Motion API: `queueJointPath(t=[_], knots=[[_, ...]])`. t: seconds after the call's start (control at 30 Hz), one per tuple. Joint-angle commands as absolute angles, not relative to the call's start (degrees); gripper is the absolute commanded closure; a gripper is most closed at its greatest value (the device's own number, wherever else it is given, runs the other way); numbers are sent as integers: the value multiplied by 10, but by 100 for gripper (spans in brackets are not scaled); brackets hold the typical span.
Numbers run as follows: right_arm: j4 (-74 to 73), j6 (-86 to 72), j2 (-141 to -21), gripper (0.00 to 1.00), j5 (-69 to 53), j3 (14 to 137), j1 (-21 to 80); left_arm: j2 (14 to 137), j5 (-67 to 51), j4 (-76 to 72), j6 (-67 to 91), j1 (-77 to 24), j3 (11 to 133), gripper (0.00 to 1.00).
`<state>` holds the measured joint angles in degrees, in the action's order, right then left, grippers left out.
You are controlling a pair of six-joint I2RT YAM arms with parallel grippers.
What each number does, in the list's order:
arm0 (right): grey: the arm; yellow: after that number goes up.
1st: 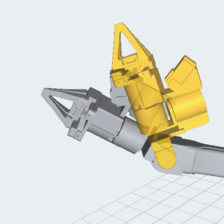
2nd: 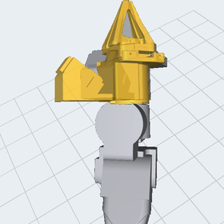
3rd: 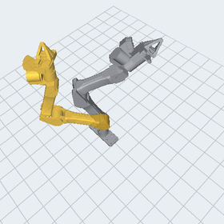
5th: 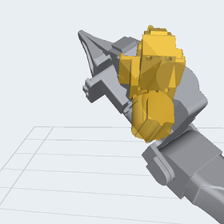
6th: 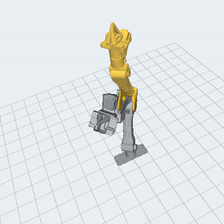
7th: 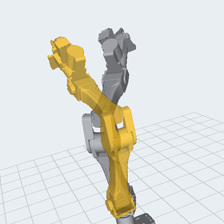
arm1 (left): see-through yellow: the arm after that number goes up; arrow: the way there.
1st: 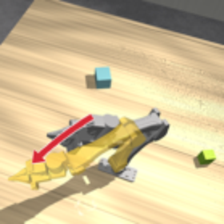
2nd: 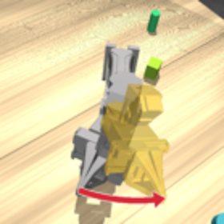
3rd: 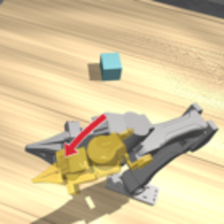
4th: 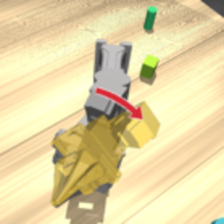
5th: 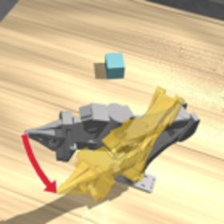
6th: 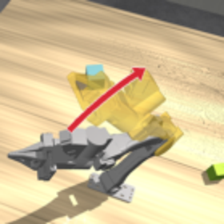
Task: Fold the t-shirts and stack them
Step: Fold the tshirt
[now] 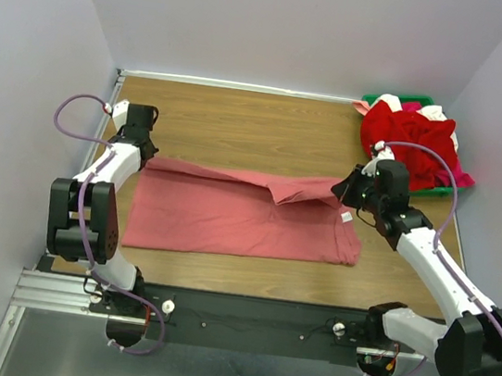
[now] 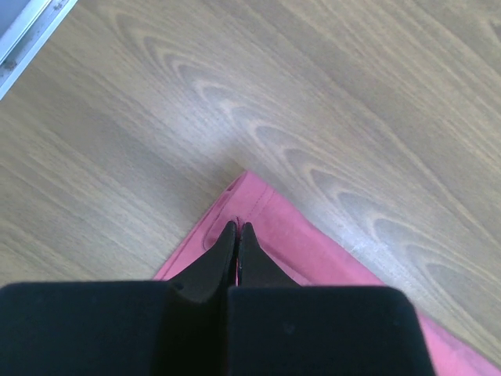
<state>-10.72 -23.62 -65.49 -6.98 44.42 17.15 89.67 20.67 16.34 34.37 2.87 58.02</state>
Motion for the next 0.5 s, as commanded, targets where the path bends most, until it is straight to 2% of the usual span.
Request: queueJointPath(t=[0.0, 0.47], knots=[[-146, -254, -628, 100, -58, 421, 185, 871, 236, 171, 358, 26, 565, 100], [-196, -258, -563, 99, -55, 378, 204, 824, 252, 192, 405, 26, 517, 100]])
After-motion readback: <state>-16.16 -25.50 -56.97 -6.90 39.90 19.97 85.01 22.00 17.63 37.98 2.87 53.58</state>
